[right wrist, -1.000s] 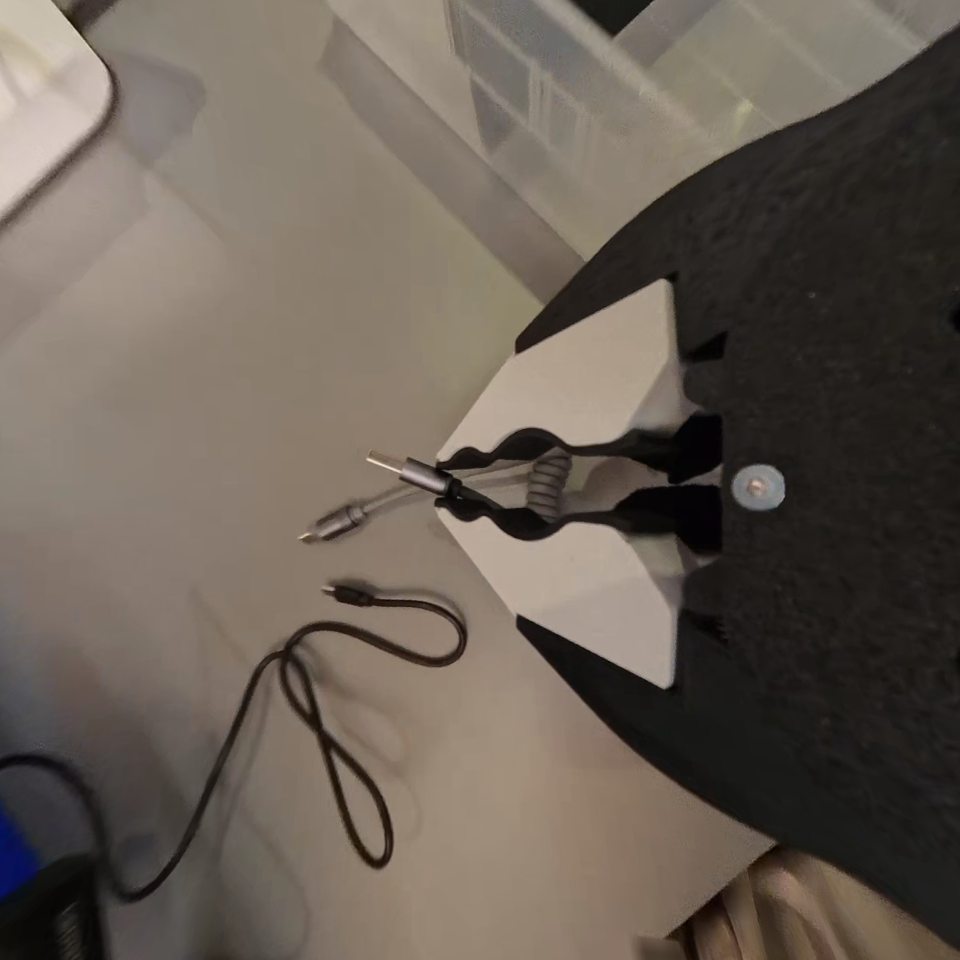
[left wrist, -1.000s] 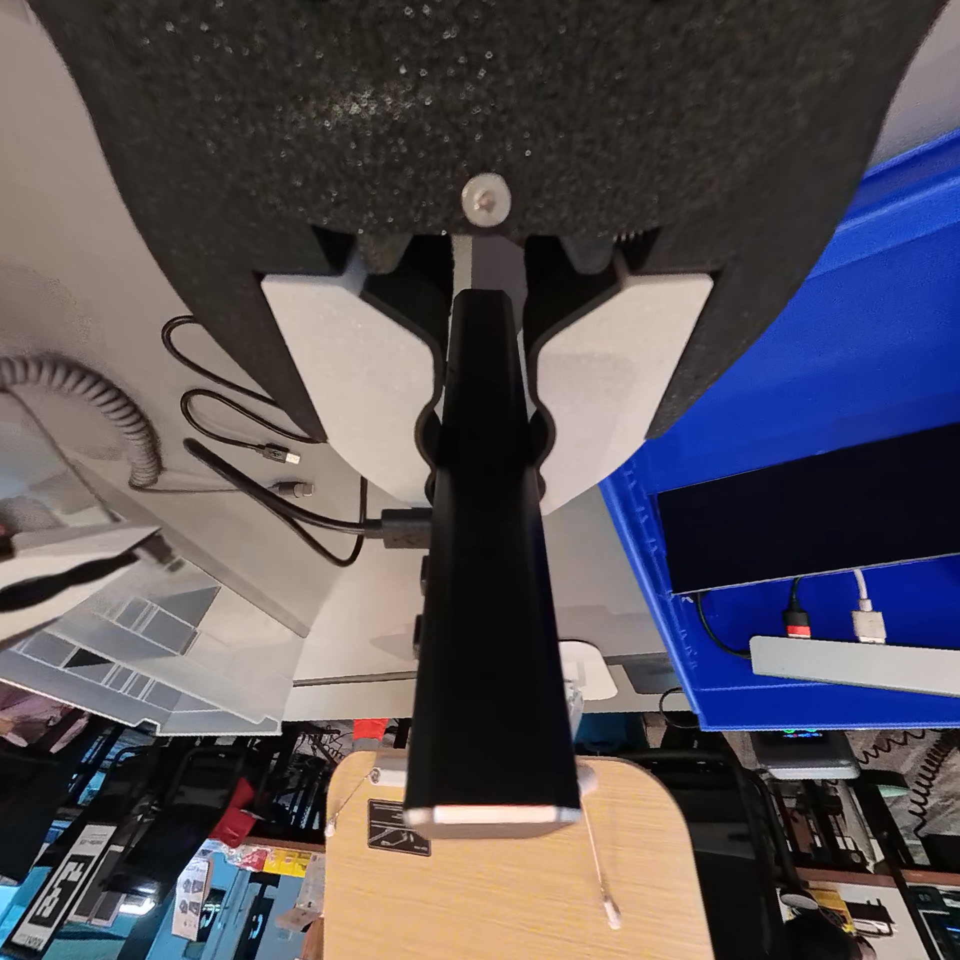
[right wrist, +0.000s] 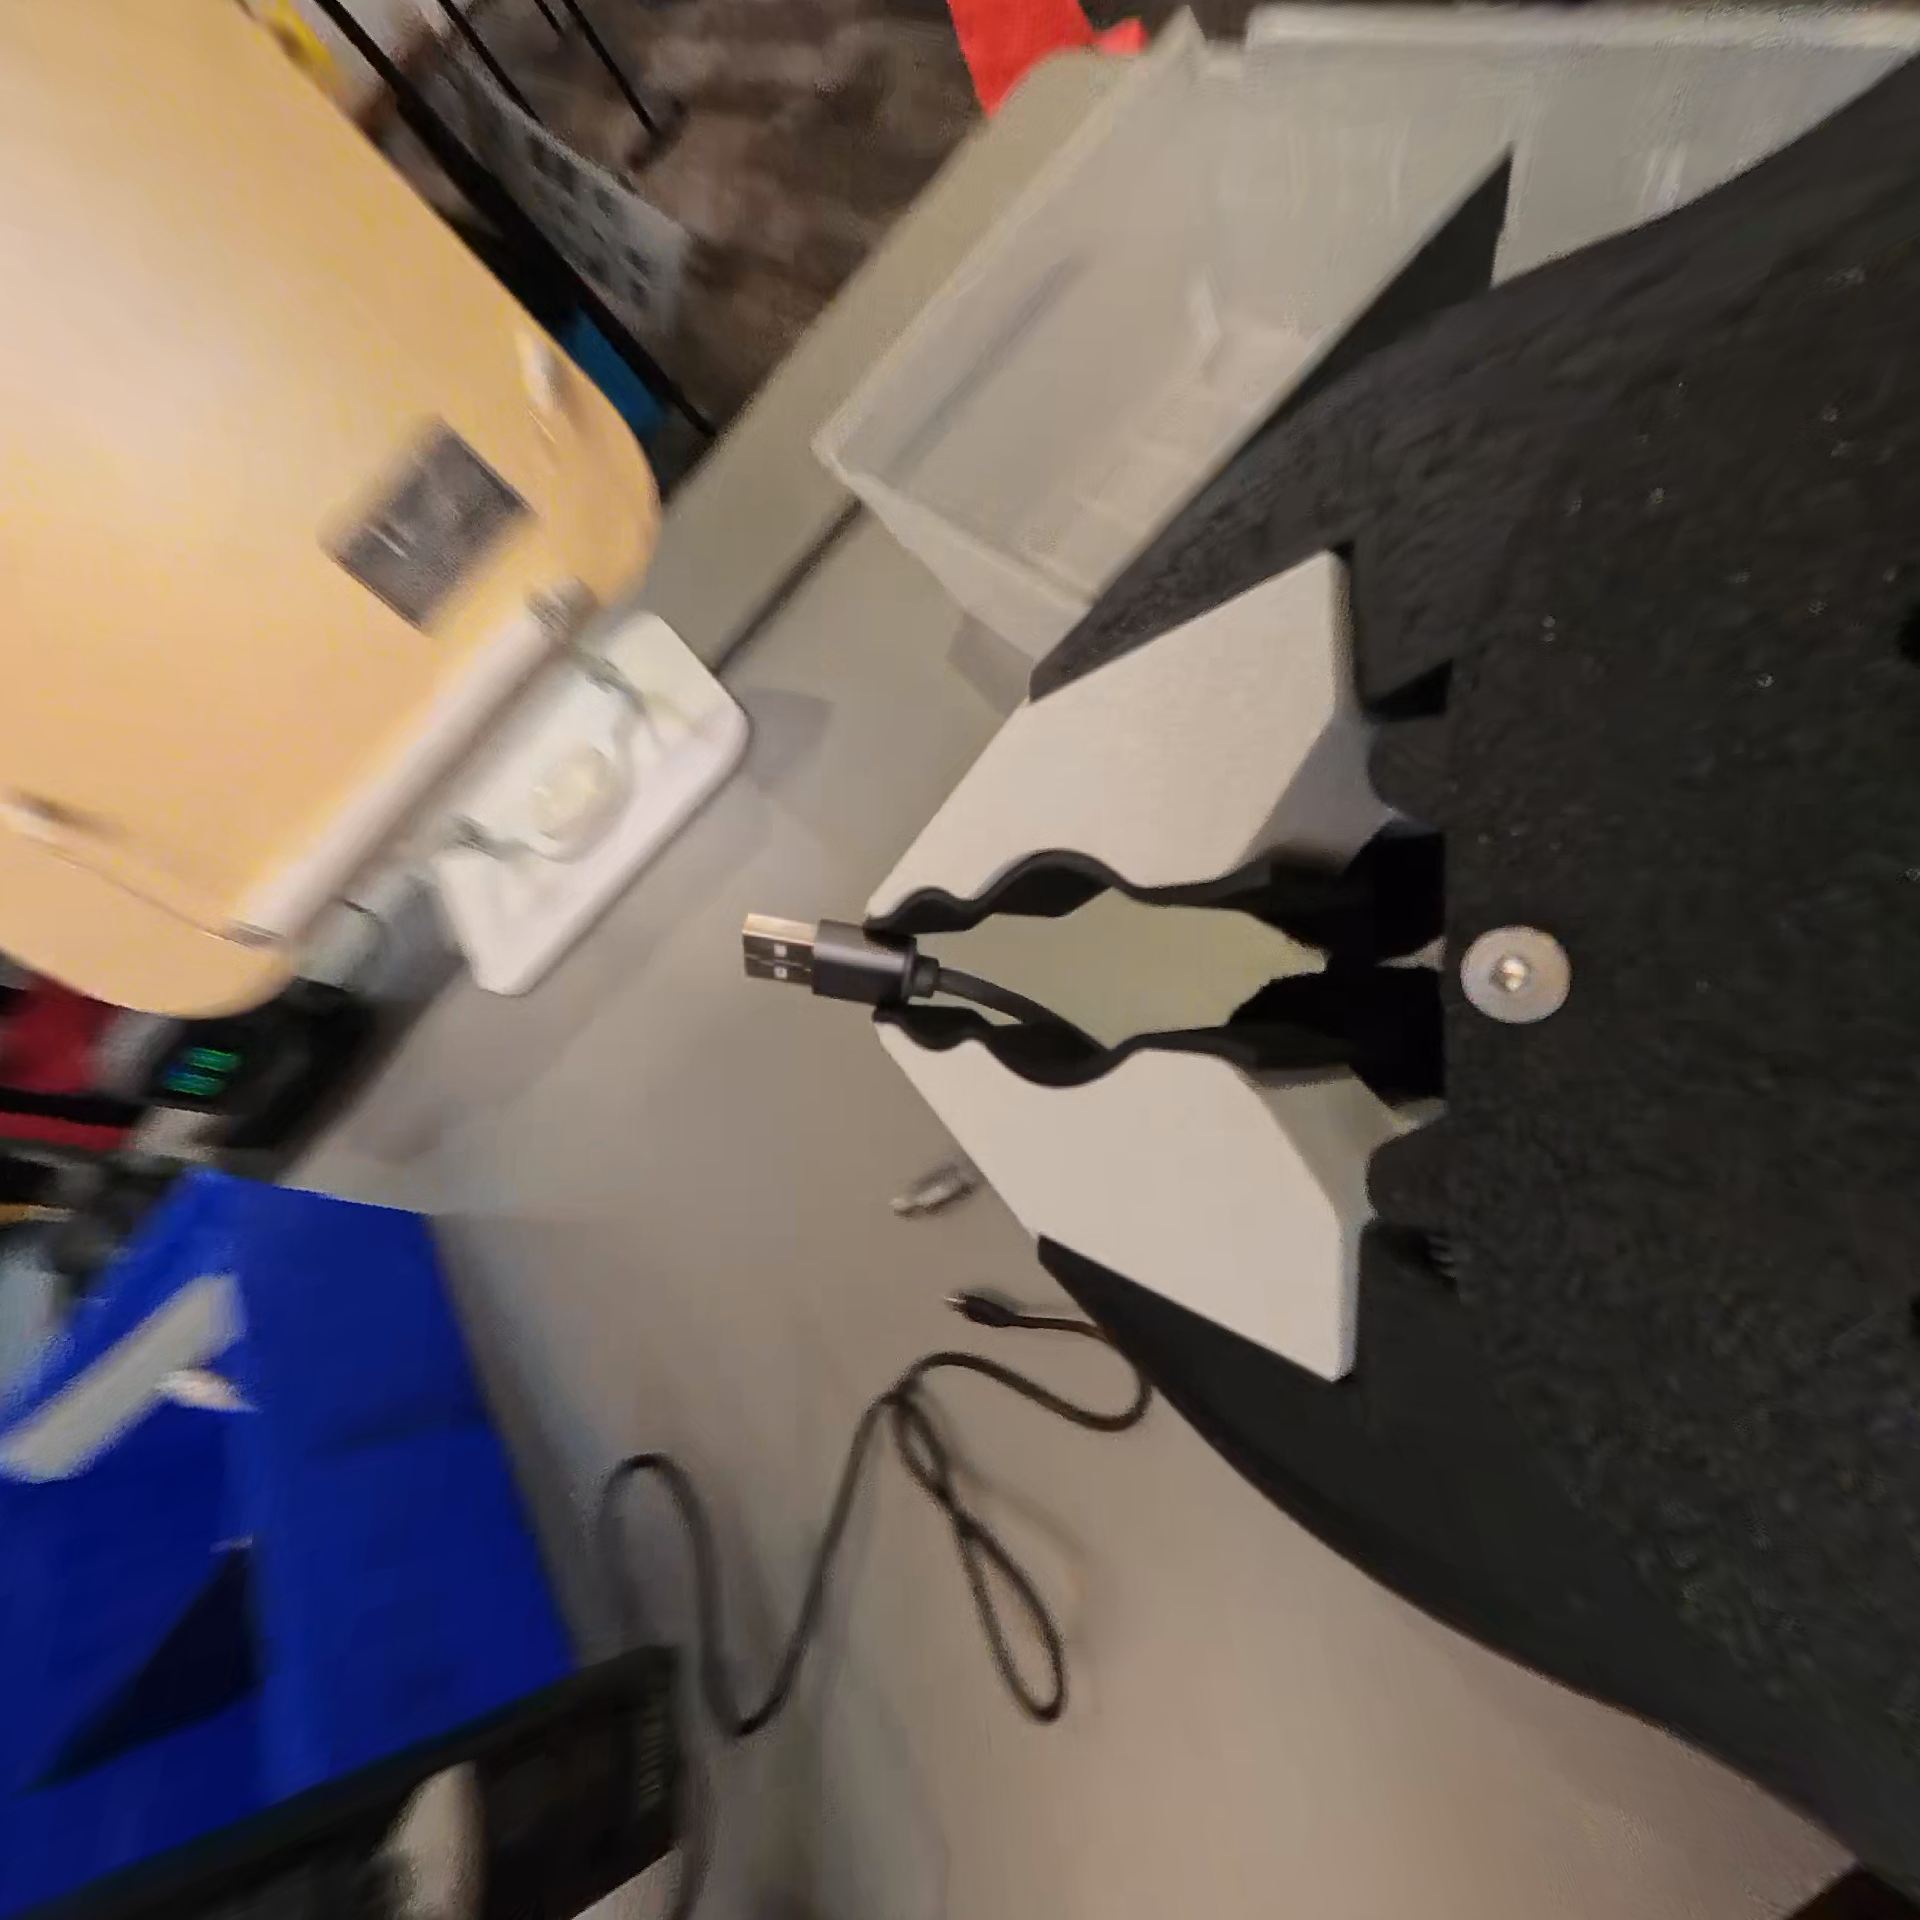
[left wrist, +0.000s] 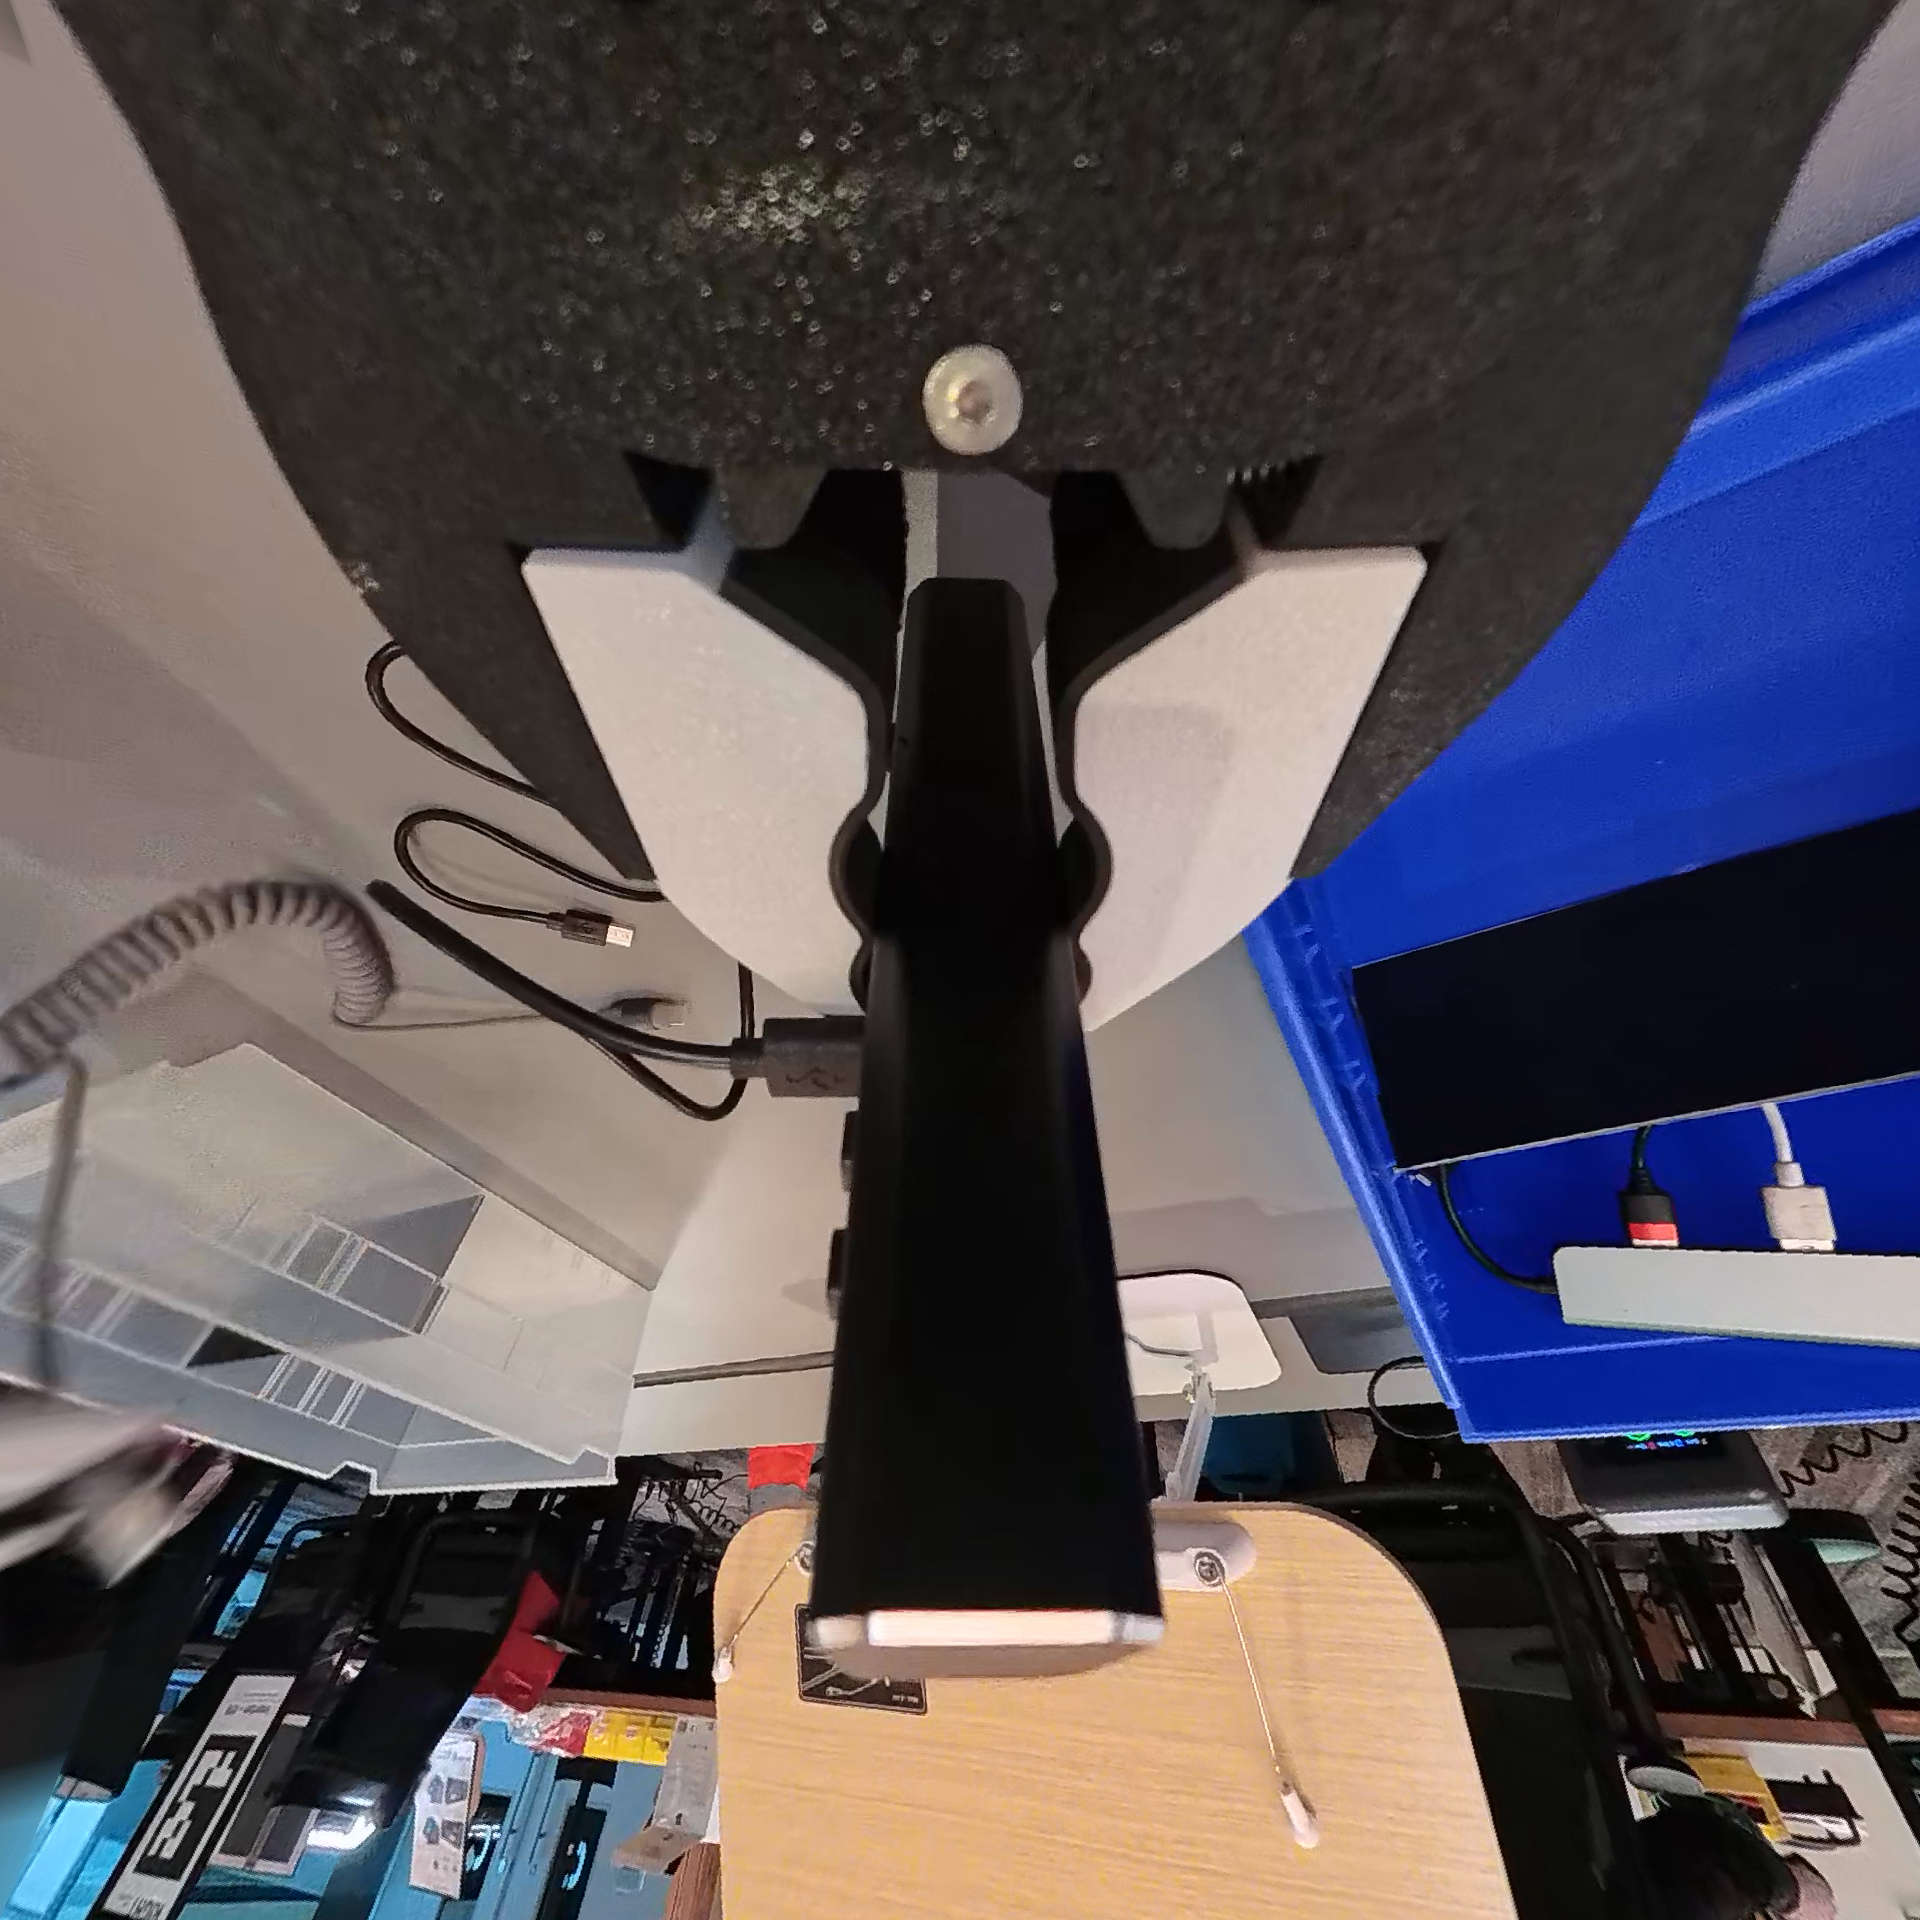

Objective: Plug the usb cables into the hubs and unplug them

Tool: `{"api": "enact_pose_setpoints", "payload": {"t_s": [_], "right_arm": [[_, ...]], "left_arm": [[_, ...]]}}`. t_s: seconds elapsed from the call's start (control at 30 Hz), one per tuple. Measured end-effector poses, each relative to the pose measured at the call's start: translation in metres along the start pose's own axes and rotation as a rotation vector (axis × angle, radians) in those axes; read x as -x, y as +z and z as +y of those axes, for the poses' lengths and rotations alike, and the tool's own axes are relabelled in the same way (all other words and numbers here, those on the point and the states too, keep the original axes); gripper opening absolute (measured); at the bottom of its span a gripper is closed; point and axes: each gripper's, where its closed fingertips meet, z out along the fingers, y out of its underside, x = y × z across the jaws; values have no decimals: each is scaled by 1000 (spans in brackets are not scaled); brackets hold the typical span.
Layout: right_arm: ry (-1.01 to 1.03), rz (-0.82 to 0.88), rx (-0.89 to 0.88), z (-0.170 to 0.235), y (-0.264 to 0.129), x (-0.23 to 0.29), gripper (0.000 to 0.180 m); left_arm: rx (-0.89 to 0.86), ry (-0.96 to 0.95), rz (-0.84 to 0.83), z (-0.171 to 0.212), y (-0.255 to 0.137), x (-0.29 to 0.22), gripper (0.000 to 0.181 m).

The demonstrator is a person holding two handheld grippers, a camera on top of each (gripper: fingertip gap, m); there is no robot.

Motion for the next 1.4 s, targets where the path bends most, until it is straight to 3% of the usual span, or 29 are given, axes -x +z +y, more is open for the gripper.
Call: {"api": "enact_pose_setpoints", "payload": {"t_s": [0.13, 0.27, 0.47, 0.73, 1.03, 1.23, 1.4], "right_arm": [[31, 97, -209, -88, -73, -54, 12], [-6, 188, -299, -164, -134, -110, 12], [-23, 345, -338, -224, -195, -187, 12], [51, 448, -238, -177, -209, -250, 13], [62, 452, -174, -147, -203, -258, 13], [125, 342, -65, -93, -158, -241, 13], [144, 207, 163, 11, -86, -208, 13]], "left_arm": [[-2, -8, 1, -1, 0, 0, 30], [1, -13, 5, 0, 0, -1, 30], [-5, -22, 1, 0, -4, 1, 30], [-5, -28, 4, 0, -5, 0, 30], [9, -15, 19, 2, -2, -5, 30], [11, -5, 19, 2, -3, -5, 30], [15, -10, 23, 4, -1, -5, 30]]}}
